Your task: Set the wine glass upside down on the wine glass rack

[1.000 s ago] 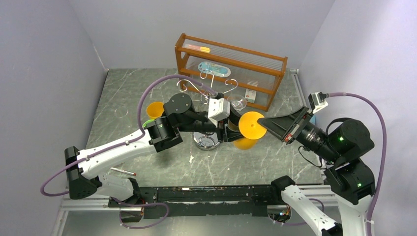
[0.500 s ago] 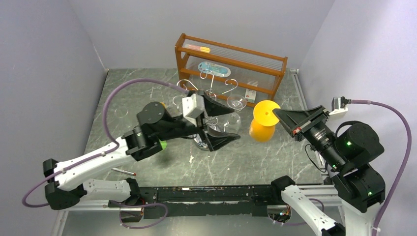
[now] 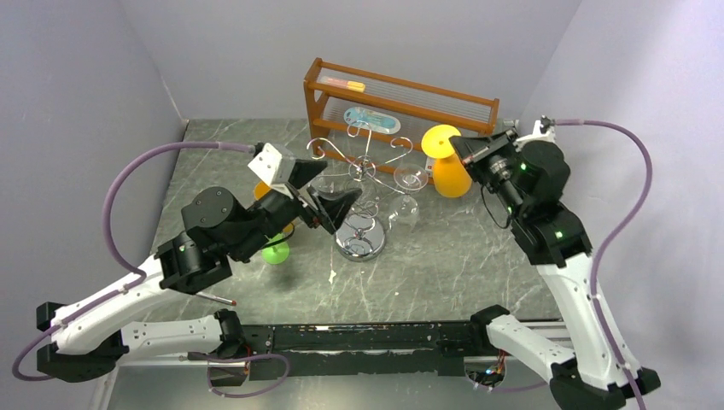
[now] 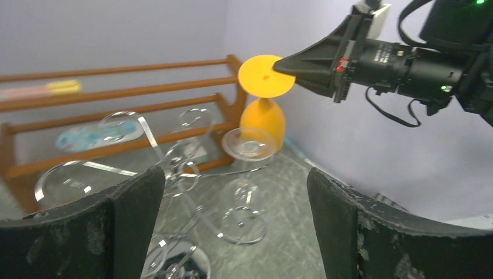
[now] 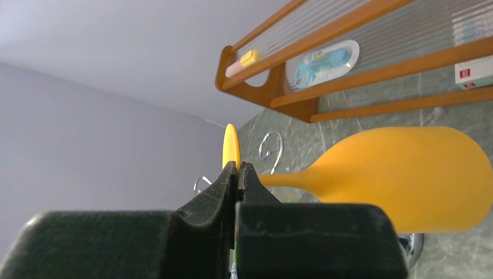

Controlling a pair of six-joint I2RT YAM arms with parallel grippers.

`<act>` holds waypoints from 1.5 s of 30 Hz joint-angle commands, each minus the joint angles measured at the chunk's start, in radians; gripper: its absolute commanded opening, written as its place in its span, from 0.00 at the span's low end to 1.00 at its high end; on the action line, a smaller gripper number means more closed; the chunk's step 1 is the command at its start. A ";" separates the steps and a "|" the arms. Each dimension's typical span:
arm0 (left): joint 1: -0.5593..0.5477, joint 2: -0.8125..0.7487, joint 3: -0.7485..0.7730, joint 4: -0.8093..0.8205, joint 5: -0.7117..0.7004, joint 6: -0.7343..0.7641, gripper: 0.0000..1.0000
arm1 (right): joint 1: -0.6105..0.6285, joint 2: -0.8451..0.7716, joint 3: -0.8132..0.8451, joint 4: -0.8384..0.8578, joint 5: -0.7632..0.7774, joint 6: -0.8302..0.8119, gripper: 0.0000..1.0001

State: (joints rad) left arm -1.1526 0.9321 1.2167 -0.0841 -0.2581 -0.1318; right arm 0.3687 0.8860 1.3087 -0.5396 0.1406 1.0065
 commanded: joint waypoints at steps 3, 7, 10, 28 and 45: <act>-0.004 -0.077 0.038 -0.155 -0.238 -0.008 0.96 | 0.004 0.115 -0.012 0.226 0.015 0.001 0.00; -0.004 -0.133 -0.006 -0.150 -0.237 0.009 0.97 | 0.004 0.205 -0.013 0.319 -0.041 0.004 0.00; -0.004 -0.156 -0.024 -0.174 -0.273 0.007 0.97 | 0.006 0.256 -0.034 0.382 -0.078 0.018 0.00; -0.004 -0.184 -0.073 -0.298 -0.373 -0.075 0.97 | 0.041 0.405 0.018 0.398 -0.292 -0.019 0.00; -0.004 -0.156 -0.037 -0.333 -0.426 -0.152 0.97 | 0.042 0.386 0.086 0.207 -0.359 -0.097 0.00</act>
State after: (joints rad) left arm -1.1530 0.7681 1.1526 -0.3946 -0.6552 -0.2607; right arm 0.4080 1.2984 1.3754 -0.2840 -0.2012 0.9428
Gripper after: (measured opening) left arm 0.970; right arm 0.019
